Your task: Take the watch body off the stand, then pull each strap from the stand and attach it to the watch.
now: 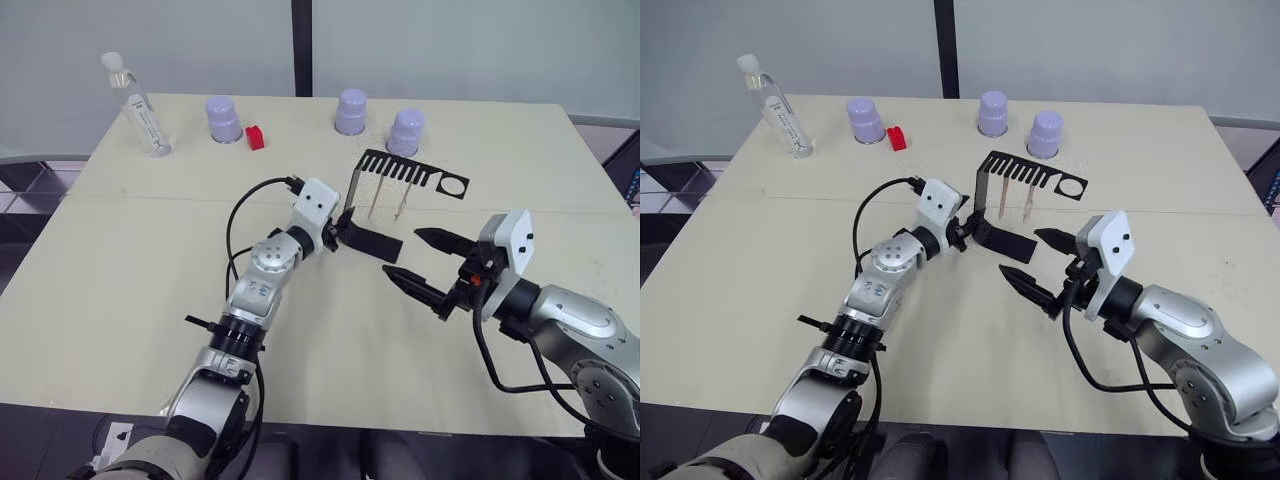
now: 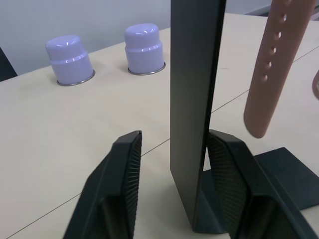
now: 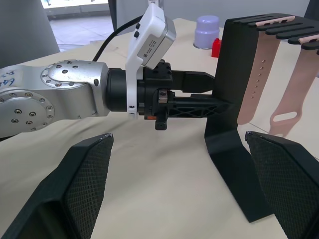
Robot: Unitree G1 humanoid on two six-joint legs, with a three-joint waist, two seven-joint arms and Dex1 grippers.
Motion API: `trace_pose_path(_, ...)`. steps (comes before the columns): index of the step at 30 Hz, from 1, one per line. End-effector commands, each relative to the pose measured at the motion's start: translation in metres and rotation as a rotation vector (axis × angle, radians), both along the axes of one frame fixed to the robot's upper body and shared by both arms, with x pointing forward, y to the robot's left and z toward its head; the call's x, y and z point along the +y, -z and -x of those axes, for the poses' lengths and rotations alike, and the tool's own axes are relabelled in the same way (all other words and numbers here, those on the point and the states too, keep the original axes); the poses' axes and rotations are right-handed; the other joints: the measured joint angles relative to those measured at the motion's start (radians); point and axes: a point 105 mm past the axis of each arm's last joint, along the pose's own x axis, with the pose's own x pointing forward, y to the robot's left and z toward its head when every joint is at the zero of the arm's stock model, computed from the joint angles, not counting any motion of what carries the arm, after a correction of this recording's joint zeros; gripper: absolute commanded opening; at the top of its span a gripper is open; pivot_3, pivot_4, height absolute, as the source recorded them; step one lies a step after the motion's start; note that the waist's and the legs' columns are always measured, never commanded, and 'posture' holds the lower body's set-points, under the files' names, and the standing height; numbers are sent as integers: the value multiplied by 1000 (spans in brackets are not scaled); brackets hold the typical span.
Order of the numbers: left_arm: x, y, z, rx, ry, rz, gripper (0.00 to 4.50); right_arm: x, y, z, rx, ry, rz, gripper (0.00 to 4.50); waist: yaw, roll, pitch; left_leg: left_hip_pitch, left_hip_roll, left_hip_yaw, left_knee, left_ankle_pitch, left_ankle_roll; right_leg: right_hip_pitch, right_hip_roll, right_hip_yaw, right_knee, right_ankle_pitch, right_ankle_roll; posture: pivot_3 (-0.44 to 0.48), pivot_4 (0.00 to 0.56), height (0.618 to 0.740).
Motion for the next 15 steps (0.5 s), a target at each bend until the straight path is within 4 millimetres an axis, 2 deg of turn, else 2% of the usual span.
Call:
trace_pose_path(1, -3, -16, -2, -65, -23, 13, 2192, 0, -12, 1, -63, 5, -14, 4500, 0, 0, 0, 0, 0, 0, 0, 0, 0, 0, 0, 0, 0, 0, 0, 0, 150, 740)
trace_pose_path(2, -4, -17, -2, -72, -21, 13, 2192, 0, -12, 1, -63, 6, -14, 4500, 0, 0, 0, 0, 0, 0, 0, 0, 0, 0, 0, 0, 0, 0, 0, 0, 150, 740)
trace_pose_path(4, -6, -17, -2, -78, -14, 12, 1644, 0, -12, 1, -62, 7, -16, 4500, 0, 0, 0, 0, 0, 0, 0, 0, 0, 0, 0, 0, 0, 0, 0, 0, 150, 740)
trace_pose_path(6, -10, -15, -2, -72, -10, 3, 856, 1, -12, 1, -62, 9, -18, 4500, 1, 0, 0, 0, 0, 0, 0, 0, 0, 0, 0, 0, 0, 0, 0, 0, 150, 740)
trace_pose_path(11, -18, -9, -3, -48, 18, 13, 856, 3, -16, 1, -77, 4, -21, 4500, 0, 0, 0, 0, 0, 0, 0, 0, 0, 0, 0, 0, 0, 0, 0, 0, 150, 740)
trace_pose_path(15, -16, -10, -9, -46, 2, 14, 856, 4, -19, 1, -82, -1, -23, 4500, 0, 0, 0, 0, 0, 0, 0, 0, 0, 0, 0, -1, 1, 0, 0, 0, 150, 740)
